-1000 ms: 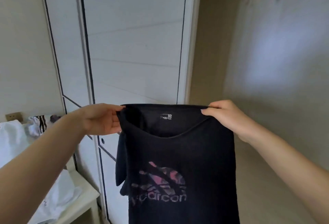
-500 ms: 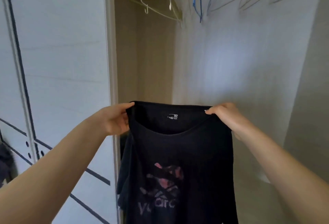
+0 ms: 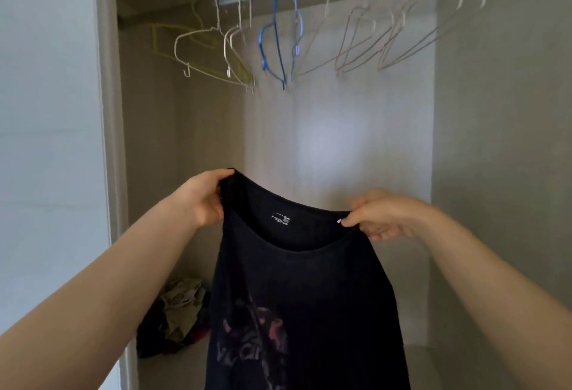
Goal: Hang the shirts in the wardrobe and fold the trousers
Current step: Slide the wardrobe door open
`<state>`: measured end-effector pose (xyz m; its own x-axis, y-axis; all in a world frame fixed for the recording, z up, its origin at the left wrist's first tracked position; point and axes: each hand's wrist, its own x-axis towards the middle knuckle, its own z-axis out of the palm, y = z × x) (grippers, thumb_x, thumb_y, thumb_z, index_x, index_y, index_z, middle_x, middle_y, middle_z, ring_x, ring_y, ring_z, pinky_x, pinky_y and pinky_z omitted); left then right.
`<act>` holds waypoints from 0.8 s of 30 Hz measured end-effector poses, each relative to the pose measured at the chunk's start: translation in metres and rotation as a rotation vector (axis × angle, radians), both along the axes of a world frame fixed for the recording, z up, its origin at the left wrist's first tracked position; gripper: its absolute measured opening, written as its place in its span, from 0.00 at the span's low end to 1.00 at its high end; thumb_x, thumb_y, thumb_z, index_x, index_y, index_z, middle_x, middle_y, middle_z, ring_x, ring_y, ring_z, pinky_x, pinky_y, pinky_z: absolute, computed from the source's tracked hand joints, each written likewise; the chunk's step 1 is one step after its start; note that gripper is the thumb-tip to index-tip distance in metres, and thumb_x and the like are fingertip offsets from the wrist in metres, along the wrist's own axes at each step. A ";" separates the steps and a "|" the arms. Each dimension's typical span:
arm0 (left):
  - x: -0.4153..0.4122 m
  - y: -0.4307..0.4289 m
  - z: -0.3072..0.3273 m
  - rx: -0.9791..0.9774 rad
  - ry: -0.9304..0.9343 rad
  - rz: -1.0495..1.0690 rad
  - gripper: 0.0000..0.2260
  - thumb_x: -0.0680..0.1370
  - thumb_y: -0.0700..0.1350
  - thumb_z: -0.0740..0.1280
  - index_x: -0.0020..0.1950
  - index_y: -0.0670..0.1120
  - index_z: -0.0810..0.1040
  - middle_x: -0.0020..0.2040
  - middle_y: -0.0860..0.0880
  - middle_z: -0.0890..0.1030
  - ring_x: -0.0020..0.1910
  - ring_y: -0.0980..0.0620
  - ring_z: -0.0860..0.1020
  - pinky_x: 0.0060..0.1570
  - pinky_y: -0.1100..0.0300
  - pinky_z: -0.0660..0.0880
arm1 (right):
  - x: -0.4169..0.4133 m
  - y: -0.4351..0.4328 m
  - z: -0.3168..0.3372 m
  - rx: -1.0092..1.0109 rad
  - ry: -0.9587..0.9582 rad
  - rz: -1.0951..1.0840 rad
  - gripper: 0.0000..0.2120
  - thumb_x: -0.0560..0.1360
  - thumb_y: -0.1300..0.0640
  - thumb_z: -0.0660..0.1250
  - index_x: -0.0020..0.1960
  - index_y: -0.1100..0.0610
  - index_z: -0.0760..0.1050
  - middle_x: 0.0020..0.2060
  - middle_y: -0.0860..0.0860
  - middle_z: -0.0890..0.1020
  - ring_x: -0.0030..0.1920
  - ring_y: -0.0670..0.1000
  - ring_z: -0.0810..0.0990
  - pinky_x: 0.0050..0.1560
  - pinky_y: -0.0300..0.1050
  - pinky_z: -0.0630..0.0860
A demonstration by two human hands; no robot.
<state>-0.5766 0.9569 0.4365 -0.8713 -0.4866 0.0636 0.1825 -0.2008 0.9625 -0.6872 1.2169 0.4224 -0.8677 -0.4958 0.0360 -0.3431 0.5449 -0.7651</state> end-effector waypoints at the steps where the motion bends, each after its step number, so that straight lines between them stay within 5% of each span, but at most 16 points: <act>1: -0.004 0.001 0.006 -0.008 0.008 -0.013 0.06 0.82 0.44 0.64 0.50 0.42 0.77 0.46 0.45 0.79 0.44 0.48 0.79 0.42 0.53 0.77 | 0.002 0.003 0.007 0.028 0.005 0.013 0.06 0.75 0.60 0.71 0.50 0.58 0.78 0.36 0.52 0.78 0.34 0.48 0.76 0.36 0.39 0.73; 8: -0.032 0.023 0.046 -0.074 0.092 -0.084 0.06 0.80 0.43 0.67 0.51 0.41 0.76 0.44 0.45 0.77 0.40 0.48 0.78 0.29 0.58 0.80 | 0.011 0.019 0.057 -0.039 0.116 -0.085 0.09 0.77 0.59 0.67 0.55 0.62 0.78 0.46 0.55 0.86 0.42 0.52 0.82 0.49 0.46 0.80; 15: -0.056 0.036 0.061 -0.125 0.129 -0.080 0.04 0.79 0.41 0.69 0.48 0.40 0.77 0.40 0.44 0.77 0.36 0.47 0.78 0.28 0.57 0.78 | 0.035 0.029 0.120 -0.086 0.571 -0.226 0.09 0.78 0.57 0.64 0.49 0.61 0.80 0.41 0.52 0.85 0.41 0.50 0.82 0.44 0.44 0.80; 21: -0.072 0.045 0.071 -0.165 0.163 -0.089 0.11 0.80 0.41 0.68 0.59 0.37 0.75 0.41 0.43 0.76 0.37 0.47 0.77 0.31 0.55 0.77 | 0.046 0.038 0.183 -0.183 0.877 -0.353 0.09 0.75 0.58 0.64 0.41 0.61 0.80 0.39 0.55 0.85 0.45 0.57 0.83 0.49 0.53 0.82; 24: -0.079 0.045 0.077 -0.171 0.179 -0.084 0.15 0.79 0.41 0.68 0.63 0.36 0.74 0.41 0.44 0.77 0.36 0.47 0.78 0.28 0.57 0.77 | 0.046 0.042 0.212 -0.213 1.066 -0.455 0.10 0.73 0.59 0.62 0.45 0.63 0.81 0.43 0.60 0.83 0.48 0.59 0.81 0.50 0.48 0.79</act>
